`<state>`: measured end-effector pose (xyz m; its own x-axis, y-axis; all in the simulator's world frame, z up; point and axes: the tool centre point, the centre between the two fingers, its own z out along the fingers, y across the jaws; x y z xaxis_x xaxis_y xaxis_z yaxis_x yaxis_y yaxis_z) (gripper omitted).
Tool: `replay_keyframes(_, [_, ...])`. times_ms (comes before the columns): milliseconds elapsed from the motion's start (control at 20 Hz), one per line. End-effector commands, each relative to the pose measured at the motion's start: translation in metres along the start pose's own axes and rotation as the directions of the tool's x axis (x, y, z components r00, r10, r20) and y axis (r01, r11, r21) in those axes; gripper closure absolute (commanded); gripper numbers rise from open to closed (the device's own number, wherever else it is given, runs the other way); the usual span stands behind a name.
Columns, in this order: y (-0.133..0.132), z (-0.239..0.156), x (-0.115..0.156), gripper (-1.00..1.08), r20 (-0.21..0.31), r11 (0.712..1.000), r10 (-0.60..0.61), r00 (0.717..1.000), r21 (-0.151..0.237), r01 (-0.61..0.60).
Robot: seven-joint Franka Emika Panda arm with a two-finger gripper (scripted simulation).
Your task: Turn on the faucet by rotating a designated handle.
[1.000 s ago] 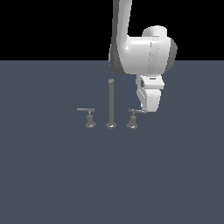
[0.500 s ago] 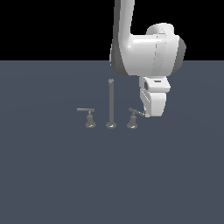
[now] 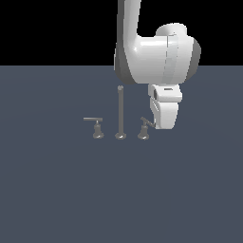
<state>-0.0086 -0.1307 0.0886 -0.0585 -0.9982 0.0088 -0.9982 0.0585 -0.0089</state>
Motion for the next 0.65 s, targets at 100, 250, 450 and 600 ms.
replay_keyframes(100, [0.01,-0.001,-0.029,1.08,0.009,1.0,-0.028,1.0,-0.008,0.028])
replay_keyframes(250, [0.006,0.0,-0.022,1.08,0.002,1.0,-0.005,1.0,-0.005,0.005])
replay_keyframes(450, [0.004,-0.001,-0.053,1.08,0.007,1.0,-0.02,1.0,-0.007,0.02])
replay_keyframes(600, [0.002,-0.001,-0.068,1.08,0.009,1.0,-0.027,1.0,-0.008,0.027])
